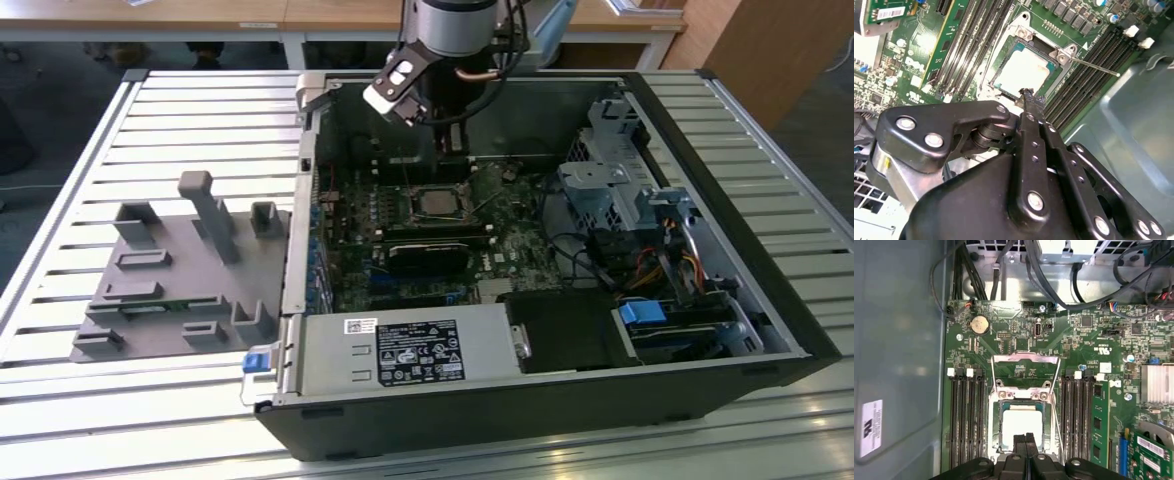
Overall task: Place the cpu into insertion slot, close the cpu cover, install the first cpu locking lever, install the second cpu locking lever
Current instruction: 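Close the cpu cover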
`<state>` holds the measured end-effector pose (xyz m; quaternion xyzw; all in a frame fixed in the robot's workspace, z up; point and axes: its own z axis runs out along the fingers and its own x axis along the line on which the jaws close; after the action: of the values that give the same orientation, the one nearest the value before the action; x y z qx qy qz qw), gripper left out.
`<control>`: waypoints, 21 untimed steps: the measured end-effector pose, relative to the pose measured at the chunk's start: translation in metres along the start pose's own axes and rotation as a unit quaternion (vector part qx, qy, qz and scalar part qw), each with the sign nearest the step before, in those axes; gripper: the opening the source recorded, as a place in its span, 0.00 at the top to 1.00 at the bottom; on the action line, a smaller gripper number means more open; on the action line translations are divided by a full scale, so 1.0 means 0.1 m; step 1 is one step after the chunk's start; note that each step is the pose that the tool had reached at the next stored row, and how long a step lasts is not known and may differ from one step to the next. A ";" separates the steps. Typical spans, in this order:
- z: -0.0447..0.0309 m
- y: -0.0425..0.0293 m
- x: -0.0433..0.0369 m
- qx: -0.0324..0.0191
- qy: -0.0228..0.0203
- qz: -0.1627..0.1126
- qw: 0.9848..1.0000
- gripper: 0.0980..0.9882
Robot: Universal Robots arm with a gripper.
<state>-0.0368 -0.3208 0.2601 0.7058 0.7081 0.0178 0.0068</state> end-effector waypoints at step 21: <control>-0.086 0.022 -0.081 0.000 0.000 0.000 1.000 0.99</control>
<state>-0.0349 -0.3290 0.2687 0.7058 0.7081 0.0178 0.0070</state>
